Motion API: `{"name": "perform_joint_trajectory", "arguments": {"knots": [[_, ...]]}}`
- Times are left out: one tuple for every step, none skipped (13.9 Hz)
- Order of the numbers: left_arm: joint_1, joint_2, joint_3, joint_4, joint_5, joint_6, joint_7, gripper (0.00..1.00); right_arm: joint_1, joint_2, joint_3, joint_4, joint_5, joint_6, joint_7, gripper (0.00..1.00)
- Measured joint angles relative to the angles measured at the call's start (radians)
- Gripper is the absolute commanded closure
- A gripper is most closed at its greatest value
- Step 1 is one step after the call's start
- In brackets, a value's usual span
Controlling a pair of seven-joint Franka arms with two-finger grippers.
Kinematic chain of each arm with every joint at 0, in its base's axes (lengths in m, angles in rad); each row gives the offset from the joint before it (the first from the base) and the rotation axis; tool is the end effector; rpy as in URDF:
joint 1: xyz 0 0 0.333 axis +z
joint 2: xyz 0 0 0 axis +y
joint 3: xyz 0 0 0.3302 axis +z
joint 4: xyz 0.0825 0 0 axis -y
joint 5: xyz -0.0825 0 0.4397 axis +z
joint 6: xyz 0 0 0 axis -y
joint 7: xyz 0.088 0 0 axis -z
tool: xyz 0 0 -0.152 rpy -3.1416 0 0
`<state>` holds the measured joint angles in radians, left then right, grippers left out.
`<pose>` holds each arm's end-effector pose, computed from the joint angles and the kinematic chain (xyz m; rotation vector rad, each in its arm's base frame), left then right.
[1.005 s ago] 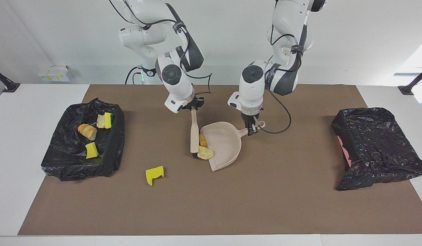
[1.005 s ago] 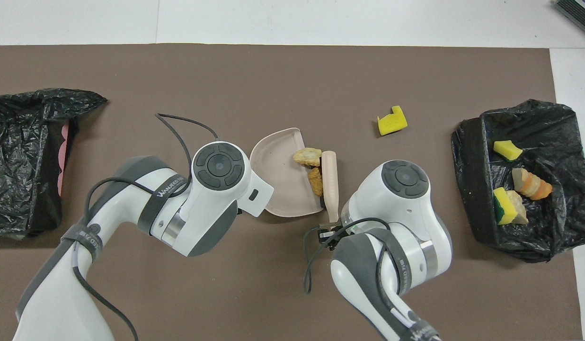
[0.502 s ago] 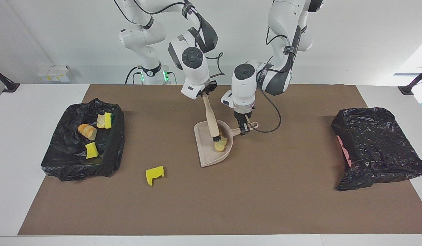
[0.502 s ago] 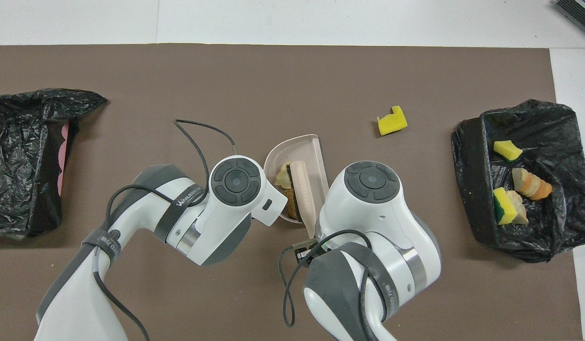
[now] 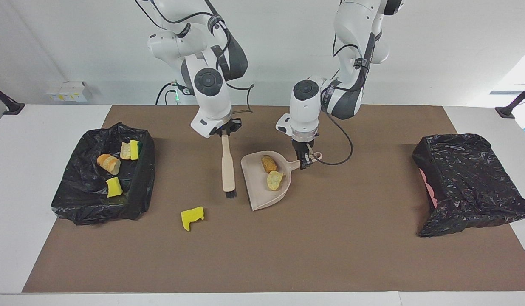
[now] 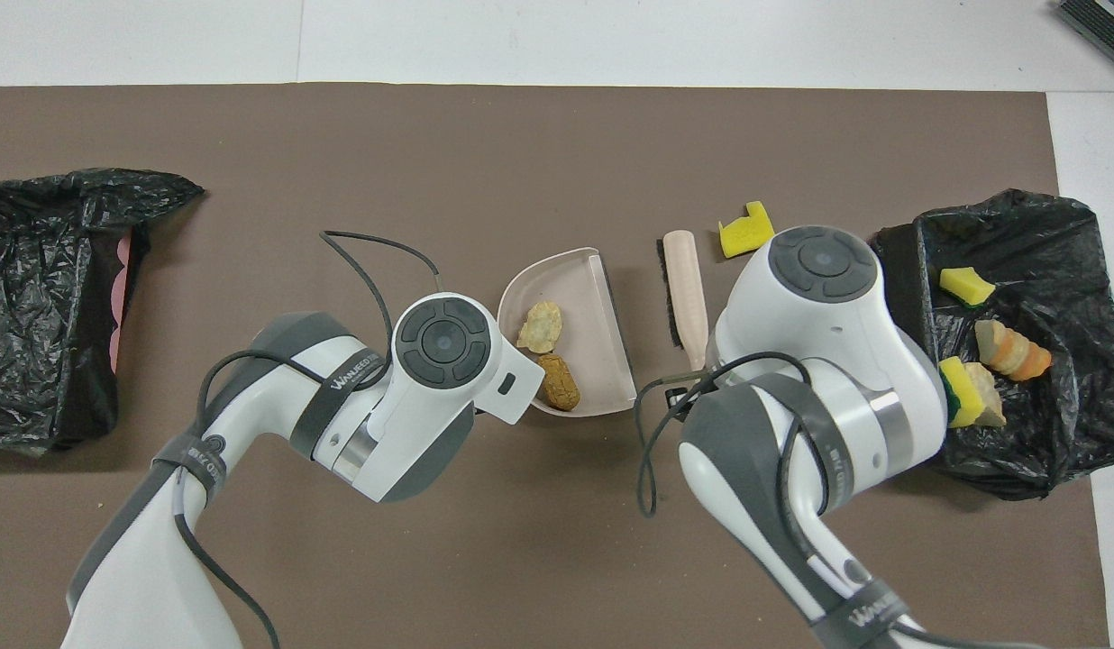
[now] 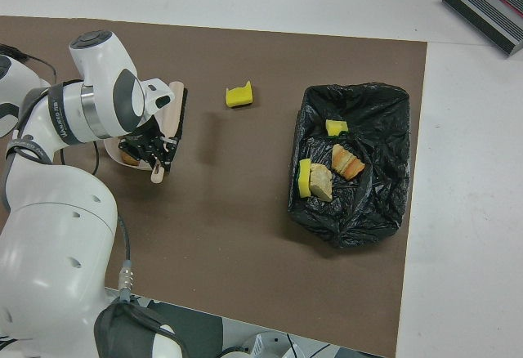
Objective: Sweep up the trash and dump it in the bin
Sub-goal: 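Move the brush with the right gripper behind the yellow sponge, then sweep the yellow sponge into the dustpan with the right gripper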
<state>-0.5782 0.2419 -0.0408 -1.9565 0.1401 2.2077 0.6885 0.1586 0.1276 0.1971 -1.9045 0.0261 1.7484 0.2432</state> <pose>0.5380 -0.3708 0.2918 -2.3343 1.9445 -0.0095 0.5582 0.2094 0.3592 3.0709 0.1632 -0.4389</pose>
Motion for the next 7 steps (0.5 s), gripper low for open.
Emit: {"name": "perform_joint_trajectory", "arguments": {"knots": [[0.000, 0.000, 0.000, 0.000, 0.000, -0.001, -0.005, 1.00, -0.033, 0.018, -0.001, 0.024, -0.040, 0.000, -0.020, 1.00], [0.000, 0.000, 0.000, 0.000, 0.000, -0.002, -0.008, 1.00, -0.064, 0.038, -0.001, 0.050, -0.075, 0.000, -0.053, 1.00], [0.000, 0.000, 0.000, 0.000, 0.000, -0.003, -0.010, 1.00, -0.100, 0.061, -0.002, 0.078, -0.116, 0.000, -0.104, 1.00], [0.000, 0.000, 0.000, 0.000, 0.000, -0.003, -0.012, 1.00, -0.128, 0.084, -0.002, 0.102, -0.157, -0.001, -0.147, 1.00], [0.000, 0.000, 0.000, 0.000, 0.000, -0.004, -0.013, 1.00, -0.146, 0.108, -0.003, 0.121, -0.199, -0.001, -0.175, 1.00], [0.000, 0.001, 0.000, 0.000, 0.000, -0.004, -0.014, 1.00, -0.159, 0.135, -0.003, 0.143, -0.244, -0.002, -0.197, 1.00], [0.000, 0.001, 0.000, 0.000, 0.000, -0.005, -0.016, 1.00, -0.167, 0.168, -0.003, 0.175, -0.285, -0.008, -0.217, 1.00]]}}
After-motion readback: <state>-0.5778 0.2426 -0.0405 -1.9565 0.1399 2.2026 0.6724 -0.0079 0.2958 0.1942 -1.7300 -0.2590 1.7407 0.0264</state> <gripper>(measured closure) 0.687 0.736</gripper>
